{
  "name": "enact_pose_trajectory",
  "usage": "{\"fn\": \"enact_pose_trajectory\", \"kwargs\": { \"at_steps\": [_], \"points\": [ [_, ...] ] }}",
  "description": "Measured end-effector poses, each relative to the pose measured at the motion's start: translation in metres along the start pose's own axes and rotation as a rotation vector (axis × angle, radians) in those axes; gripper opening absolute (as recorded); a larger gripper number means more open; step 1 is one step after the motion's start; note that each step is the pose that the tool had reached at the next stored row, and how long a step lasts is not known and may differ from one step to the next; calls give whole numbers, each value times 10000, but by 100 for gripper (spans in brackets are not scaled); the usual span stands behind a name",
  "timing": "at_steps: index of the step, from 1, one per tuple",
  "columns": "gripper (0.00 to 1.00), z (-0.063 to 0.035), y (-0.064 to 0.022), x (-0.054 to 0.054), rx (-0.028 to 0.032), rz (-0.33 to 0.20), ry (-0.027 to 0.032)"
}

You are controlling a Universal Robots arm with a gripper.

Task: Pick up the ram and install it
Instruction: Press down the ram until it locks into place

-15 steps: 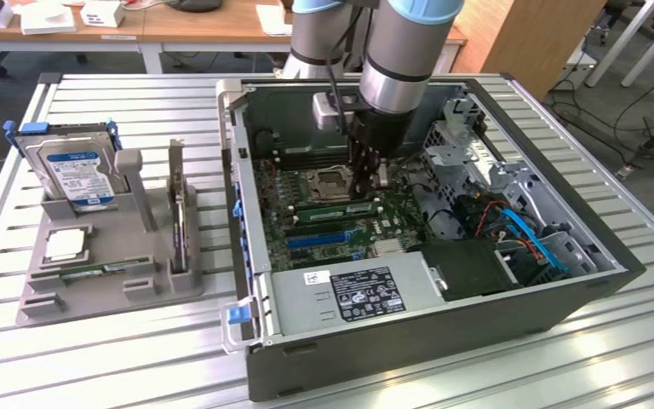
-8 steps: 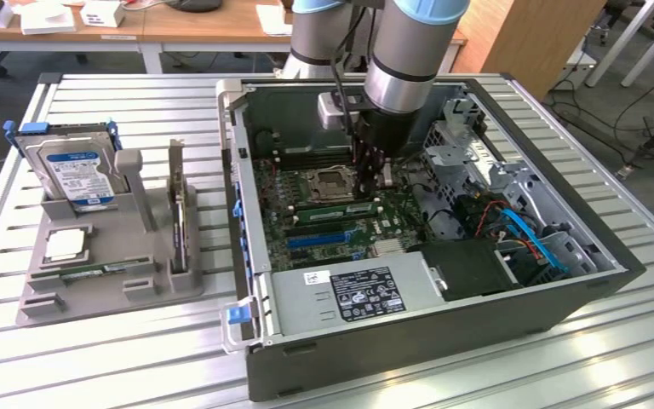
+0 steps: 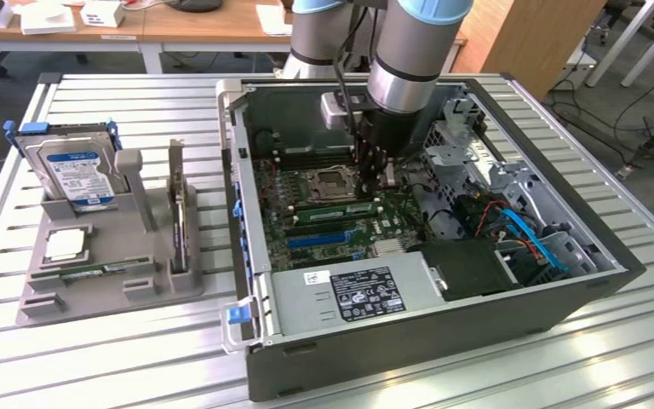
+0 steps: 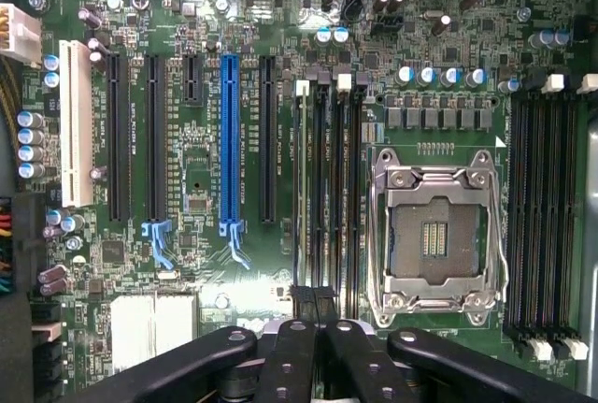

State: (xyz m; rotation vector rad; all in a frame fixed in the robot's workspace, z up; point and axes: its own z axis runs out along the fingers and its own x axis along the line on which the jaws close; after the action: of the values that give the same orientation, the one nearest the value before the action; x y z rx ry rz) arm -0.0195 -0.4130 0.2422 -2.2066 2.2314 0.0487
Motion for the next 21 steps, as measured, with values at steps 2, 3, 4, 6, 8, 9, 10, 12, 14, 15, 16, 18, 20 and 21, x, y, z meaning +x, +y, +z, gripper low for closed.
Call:
{"fn": "enact_pose_trajectory", "kwargs": {
  "at_steps": [2,3,4,6,8,9,10,12,14,15,16,18,20,21],
  "points": [
    [9,0,-19,0,0,0,0],
    [9,0,-20,0,0,0,0],
    [9,0,-20,0,0,1,0],
    [9,0,-20,-1,0,1,-1],
    [9,11,-21,-1,1,1,-5],
    [9,17,-21,0,1,1,-6],
    [9,24,-21,0,0,1,-7],
    [9,37,-21,0,0,1,-7],
    [9,51,-22,1,0,1,-6],
    [9,59,-22,1,0,1,-7],
    [9,68,-22,1,0,1,-7],
    [9,82,-22,2,0,1,-7],
    [9,94,-22,2,0,1,-8],
    [9,99,-22,2,0,1,-8]
  ]
}}
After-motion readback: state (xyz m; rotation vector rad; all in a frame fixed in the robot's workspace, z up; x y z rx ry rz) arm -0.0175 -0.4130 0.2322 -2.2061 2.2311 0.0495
